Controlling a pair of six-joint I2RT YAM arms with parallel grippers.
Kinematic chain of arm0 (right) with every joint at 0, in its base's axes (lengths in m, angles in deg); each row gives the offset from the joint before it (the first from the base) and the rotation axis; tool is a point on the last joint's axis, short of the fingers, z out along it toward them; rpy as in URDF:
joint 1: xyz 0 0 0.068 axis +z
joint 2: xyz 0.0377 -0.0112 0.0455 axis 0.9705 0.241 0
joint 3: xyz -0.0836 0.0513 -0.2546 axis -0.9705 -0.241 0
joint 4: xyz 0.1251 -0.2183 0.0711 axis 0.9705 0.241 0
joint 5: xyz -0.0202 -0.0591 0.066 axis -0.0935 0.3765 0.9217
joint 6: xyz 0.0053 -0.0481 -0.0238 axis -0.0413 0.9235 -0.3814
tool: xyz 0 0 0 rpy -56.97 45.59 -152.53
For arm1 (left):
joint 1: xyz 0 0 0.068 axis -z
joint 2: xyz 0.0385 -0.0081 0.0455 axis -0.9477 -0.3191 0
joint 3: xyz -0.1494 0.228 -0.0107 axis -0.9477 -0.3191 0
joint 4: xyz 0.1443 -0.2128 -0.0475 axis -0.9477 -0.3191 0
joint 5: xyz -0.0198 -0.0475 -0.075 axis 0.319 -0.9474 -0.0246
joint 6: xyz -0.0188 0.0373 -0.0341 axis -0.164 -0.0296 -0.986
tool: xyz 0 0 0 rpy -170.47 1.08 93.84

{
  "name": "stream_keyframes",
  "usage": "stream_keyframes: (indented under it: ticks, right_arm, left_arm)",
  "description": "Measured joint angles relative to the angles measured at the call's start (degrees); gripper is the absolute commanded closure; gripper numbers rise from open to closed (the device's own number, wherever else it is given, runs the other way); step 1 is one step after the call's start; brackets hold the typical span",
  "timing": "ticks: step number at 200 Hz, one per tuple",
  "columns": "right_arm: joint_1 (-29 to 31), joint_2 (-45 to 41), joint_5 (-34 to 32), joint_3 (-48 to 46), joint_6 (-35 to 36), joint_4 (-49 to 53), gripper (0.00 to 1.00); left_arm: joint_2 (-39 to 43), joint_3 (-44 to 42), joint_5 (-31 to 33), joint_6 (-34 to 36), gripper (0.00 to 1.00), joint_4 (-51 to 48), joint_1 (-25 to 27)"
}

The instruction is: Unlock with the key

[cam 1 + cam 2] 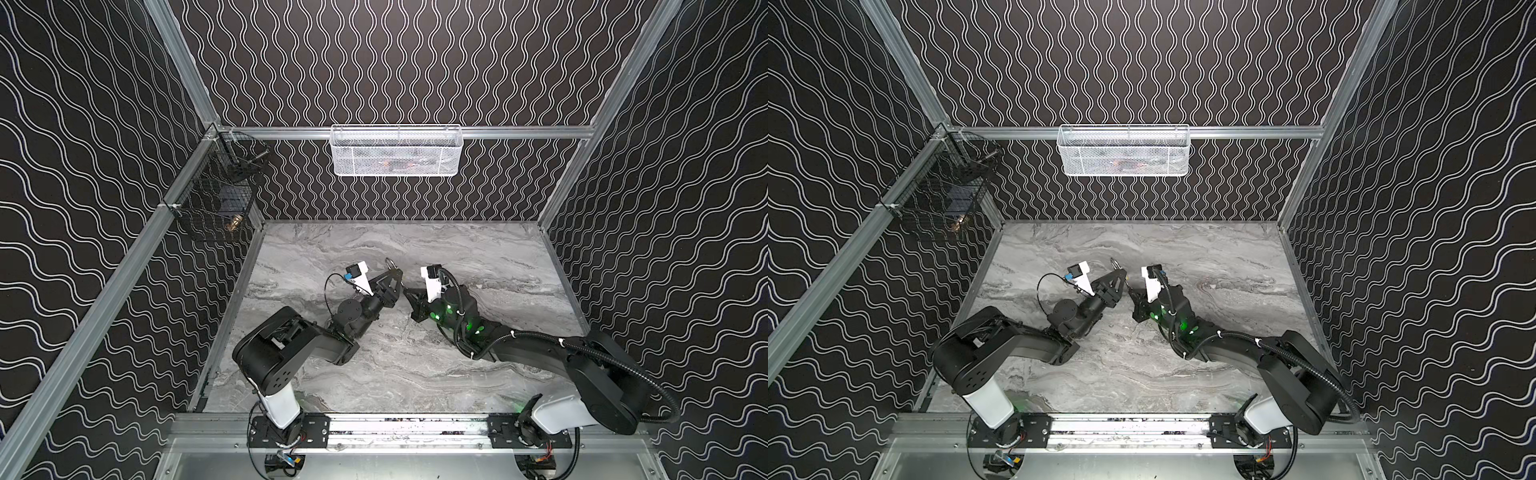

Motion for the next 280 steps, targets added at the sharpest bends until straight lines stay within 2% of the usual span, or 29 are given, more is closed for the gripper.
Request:
stream_keyframes:
  ticks: [70, 119, 162, 182, 213, 280]
  right_arm:
    - [0.0, -2.0, -0.3, 0.0, -1.1, 1.1, 1.00]
    - [1.8, 0.2, -2.9, -1.5, -1.6, -5.7, 1.00]
    - [3.2, 0.6, -1.9, -2.9, -1.5, -11.5, 1.00]
    - [3.3, -0.5, -2.8, -2.8, -0.9, -11.1, 1.00]
    - [3.3, -2.4, -3.5, -2.7, 0.4, -7.6, 1.00]
    - [3.7, -6.2, -5.8, -8.3, 1.1, -6.4, 1.00]
  left_arm:
    - [-0.4, -1.0, 1.0, 1.2, 0.92, 1.4, 0.2]
    - [-1.2, 1.3, 2.8, -3.6, 0.95, 1.3, 0.3]
    - [-1.2, 2.3, 1.5, -8.4, 0.97, 0.2, 0.1]
    - [-1.4, 1.3, 0.7, -11.0, 0.97, 0.3, -0.3]
    - [-0.4, -0.5, 0.0, -10.9, 0.97, 0.8, -0.9]
    - [2.0, -1.0, 0.3, -12.1, 0.99, -0.3, -2.9]
